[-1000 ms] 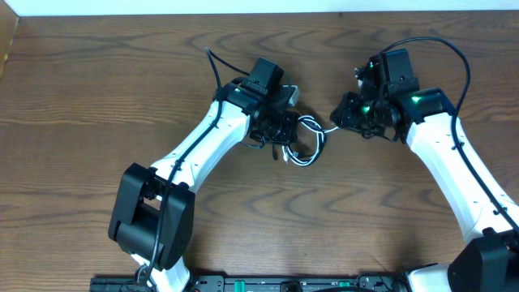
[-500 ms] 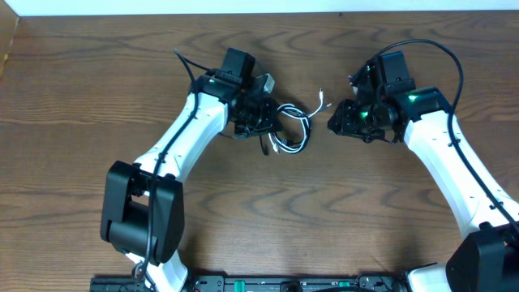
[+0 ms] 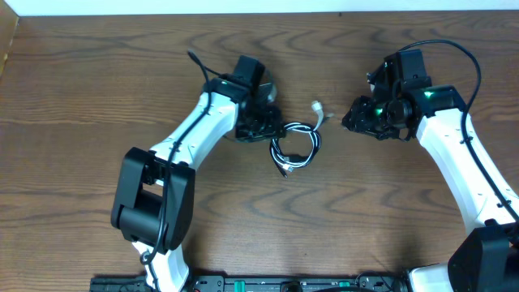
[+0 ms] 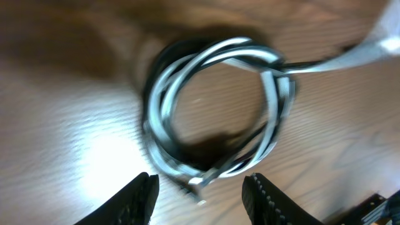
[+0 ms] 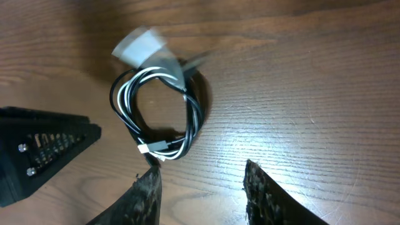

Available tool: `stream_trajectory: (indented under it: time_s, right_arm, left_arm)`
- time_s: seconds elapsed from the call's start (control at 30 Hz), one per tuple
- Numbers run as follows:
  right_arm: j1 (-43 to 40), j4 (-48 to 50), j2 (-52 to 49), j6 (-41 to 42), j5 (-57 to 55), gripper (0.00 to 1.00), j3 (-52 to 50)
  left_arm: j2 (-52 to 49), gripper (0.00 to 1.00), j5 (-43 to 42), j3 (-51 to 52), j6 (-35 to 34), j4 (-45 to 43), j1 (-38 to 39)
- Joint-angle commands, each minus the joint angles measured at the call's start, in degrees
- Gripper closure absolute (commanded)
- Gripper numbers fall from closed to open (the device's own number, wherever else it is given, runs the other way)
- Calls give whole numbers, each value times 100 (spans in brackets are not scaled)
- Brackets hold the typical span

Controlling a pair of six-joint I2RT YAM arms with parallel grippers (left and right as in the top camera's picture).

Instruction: Untangle cables

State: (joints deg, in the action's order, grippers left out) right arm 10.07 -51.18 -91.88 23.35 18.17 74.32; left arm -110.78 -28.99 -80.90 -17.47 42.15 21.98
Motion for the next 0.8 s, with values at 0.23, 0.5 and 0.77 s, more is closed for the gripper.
stream_trajectory:
  time_s: [0.23,0.5,0.77]
  right_arm:
    - [-35,33,-28,-118,-184,57,90]
    - [-70,-9,-28,-136,-365,57,90]
    - [-649,-122,-28,-116,-516,57,90]
  left_arm:
    - [201,52,96,-184,1320,450,81]
    - [42,56,649,-177,1939,44,1202]
    - [-398,62,750,-173,1912,-855,1648]
